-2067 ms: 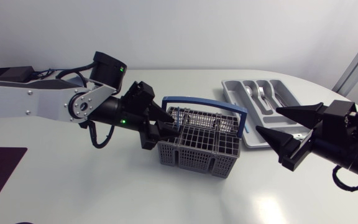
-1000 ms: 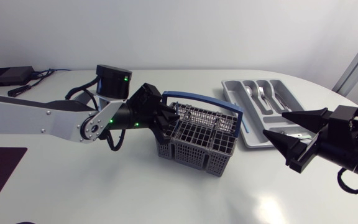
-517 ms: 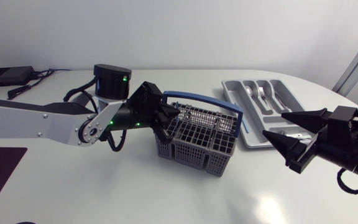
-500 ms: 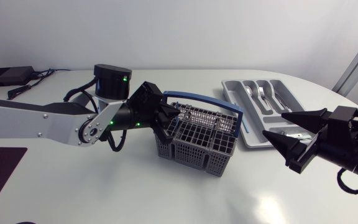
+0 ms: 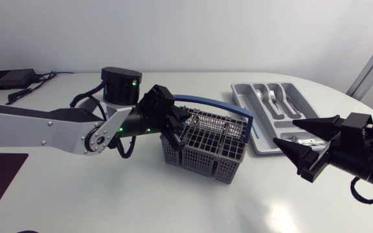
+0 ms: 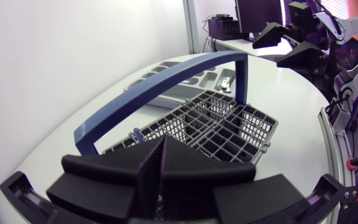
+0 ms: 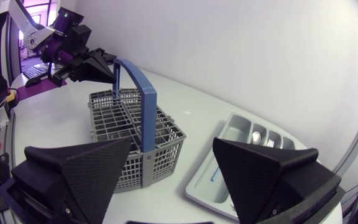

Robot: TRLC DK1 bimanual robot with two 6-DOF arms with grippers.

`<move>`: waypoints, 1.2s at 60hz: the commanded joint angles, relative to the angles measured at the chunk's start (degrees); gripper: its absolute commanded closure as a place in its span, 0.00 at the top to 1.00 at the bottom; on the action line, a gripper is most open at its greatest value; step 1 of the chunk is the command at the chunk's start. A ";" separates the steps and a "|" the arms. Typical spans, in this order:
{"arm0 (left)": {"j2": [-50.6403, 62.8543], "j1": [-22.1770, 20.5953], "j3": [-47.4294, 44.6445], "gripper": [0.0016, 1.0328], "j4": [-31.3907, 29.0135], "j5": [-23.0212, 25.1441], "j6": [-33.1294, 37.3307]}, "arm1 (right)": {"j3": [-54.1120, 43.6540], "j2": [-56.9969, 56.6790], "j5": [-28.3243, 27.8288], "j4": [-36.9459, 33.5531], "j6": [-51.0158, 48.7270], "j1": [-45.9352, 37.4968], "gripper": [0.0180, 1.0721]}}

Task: Unload the cutlery basket into the drawer organizer.

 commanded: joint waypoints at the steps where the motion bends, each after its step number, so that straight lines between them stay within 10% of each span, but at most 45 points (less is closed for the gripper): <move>1: -0.07 -0.27 -1.29 0.14 0.74 -0.52 -0.90 | -1.38 -0.03 -0.75 0.43 -1.09 -0.77 0.91; 46: -4.29 -1.33 -8.49 0.11 6.36 -5.53 1.65 | -1.82 -0.12 -2.24 0.52 -1.79 -2.36 0.91; 62: -3.50 -1.68 -7.97 0.57 6.98 -6.24 1.65 | -1.90 -0.38 -3.12 0.43 -2.05 -3.41 0.91; 72: -2.62 -1.85 -6.82 0.61 7.07 -6.24 1.65 | -2.08 -0.38 -4.09 0.43 -2.32 -4.55 0.91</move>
